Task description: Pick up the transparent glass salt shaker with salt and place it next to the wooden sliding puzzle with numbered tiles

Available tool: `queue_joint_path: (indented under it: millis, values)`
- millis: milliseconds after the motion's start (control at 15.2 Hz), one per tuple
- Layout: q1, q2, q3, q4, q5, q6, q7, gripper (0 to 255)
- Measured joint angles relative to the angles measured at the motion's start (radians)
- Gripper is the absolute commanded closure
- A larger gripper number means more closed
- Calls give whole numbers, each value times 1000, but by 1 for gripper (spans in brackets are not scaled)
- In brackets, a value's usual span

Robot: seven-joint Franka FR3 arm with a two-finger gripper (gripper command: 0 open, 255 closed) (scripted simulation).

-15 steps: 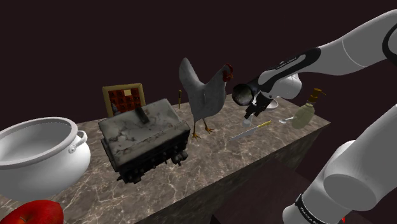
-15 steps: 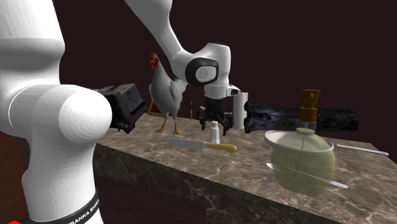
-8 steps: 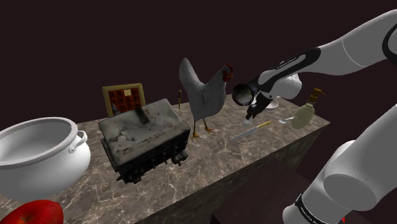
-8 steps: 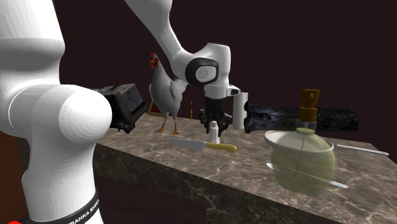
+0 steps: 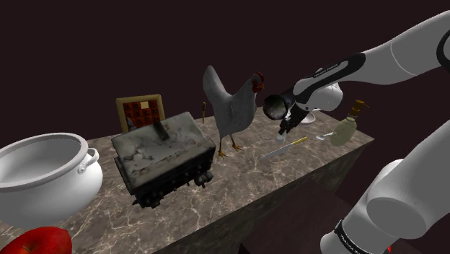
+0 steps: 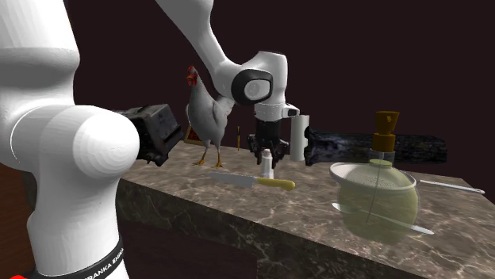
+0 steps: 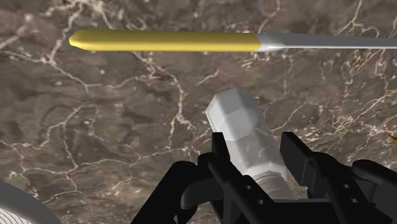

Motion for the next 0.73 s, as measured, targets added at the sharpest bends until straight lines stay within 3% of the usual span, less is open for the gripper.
queue_joint_path:
  millis: [726]
  values:
    - [-41, -110, 36, 58, -111, -150, 102, 255]
